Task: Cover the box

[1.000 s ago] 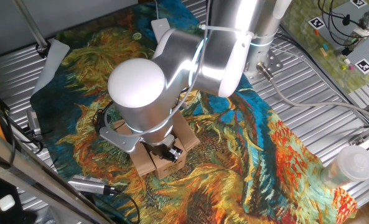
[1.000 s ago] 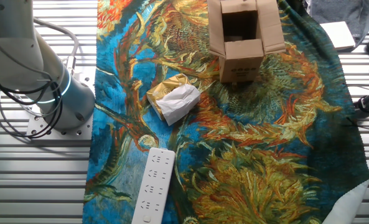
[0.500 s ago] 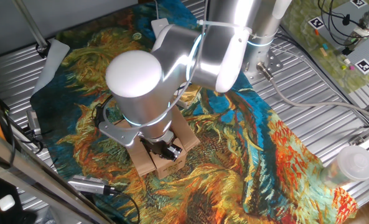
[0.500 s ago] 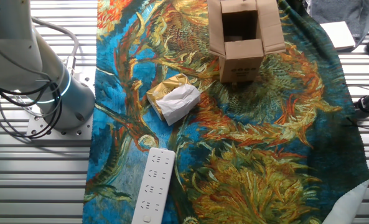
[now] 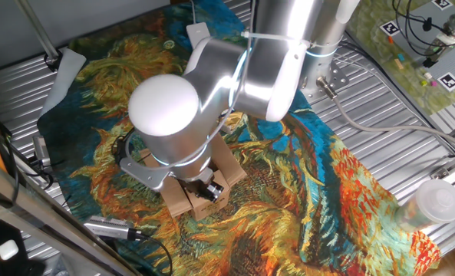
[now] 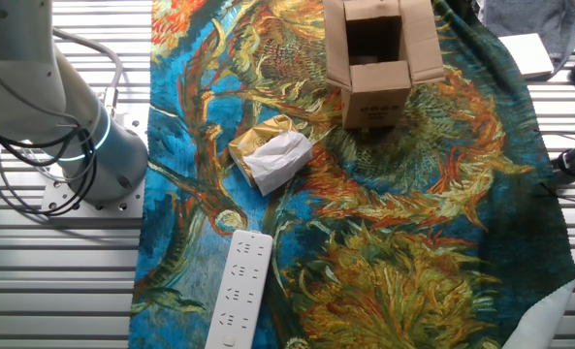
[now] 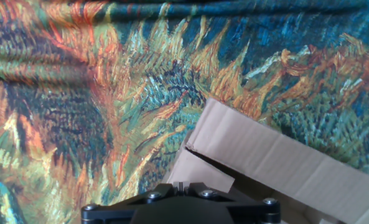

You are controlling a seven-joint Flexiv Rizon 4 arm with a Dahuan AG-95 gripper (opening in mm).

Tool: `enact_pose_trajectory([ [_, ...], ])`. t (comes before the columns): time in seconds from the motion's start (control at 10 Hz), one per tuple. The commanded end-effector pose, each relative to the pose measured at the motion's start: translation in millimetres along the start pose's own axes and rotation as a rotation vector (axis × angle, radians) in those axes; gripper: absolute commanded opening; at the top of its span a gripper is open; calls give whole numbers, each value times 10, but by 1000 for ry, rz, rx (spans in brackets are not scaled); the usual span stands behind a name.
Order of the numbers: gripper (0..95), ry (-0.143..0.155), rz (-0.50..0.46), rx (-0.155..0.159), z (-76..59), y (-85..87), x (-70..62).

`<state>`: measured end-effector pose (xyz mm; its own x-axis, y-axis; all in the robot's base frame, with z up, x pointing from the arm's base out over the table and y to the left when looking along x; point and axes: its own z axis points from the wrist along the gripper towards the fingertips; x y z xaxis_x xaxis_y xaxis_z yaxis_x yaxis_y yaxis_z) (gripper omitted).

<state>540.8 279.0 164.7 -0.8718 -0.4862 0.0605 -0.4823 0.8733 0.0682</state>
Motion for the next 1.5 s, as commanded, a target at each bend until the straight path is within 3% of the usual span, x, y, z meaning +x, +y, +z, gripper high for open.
enact_pose_trajectory([
  [0.1, 0, -6, -10, -8, -1, 6, 5],
  [0.2, 0, -10, -16, -17, -15, -1, 36],
  [0.3, 0, -14, -32, -39, -64, -26, 191],
  [0.5, 0, -13, -49, -48, -103, 31, 484],
  [0.6, 0, -4, -61, -53, -105, 91, 697],
  [1.0, 0, 33, -88, -81, -130, 396, 1316],
  [1.2, 0, 34, -84, -77, -111, 500, 1469],
  [1.5, 0, 24, -89, -67, -12, 473, 1461],
])
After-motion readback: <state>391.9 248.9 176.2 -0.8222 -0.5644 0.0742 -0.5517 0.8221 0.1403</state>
